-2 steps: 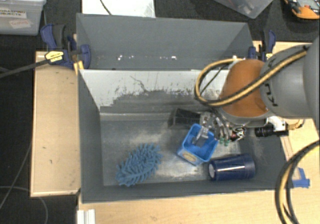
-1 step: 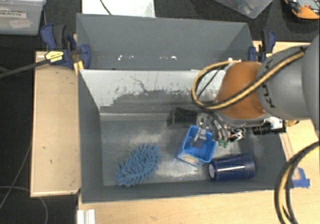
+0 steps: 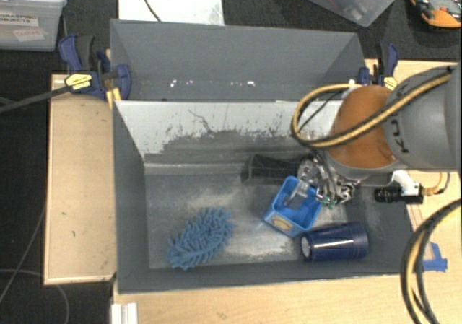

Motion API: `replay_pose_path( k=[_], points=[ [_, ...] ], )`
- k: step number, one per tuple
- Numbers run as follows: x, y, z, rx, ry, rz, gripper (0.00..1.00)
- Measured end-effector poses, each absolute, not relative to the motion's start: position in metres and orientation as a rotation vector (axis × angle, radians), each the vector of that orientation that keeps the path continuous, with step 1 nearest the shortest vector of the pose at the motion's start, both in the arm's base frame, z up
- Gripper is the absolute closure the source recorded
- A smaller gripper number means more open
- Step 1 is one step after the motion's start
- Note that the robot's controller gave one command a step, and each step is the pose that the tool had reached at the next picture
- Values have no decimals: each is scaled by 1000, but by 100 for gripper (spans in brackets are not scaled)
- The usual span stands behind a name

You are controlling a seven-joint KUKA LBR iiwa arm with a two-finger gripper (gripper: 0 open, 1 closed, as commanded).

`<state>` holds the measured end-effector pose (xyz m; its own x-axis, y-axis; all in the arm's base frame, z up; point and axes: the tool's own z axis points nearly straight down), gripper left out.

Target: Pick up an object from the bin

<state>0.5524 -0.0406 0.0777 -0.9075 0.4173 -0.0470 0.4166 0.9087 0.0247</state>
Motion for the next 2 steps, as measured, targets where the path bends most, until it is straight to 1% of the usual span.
replay_pose_path(
  k=[1, 2],
  points=[
    [553, -41, 78, 658, 3019, 19, 100],
    [528, -7, 119, 599, 3031, 16, 100]
  ],
)
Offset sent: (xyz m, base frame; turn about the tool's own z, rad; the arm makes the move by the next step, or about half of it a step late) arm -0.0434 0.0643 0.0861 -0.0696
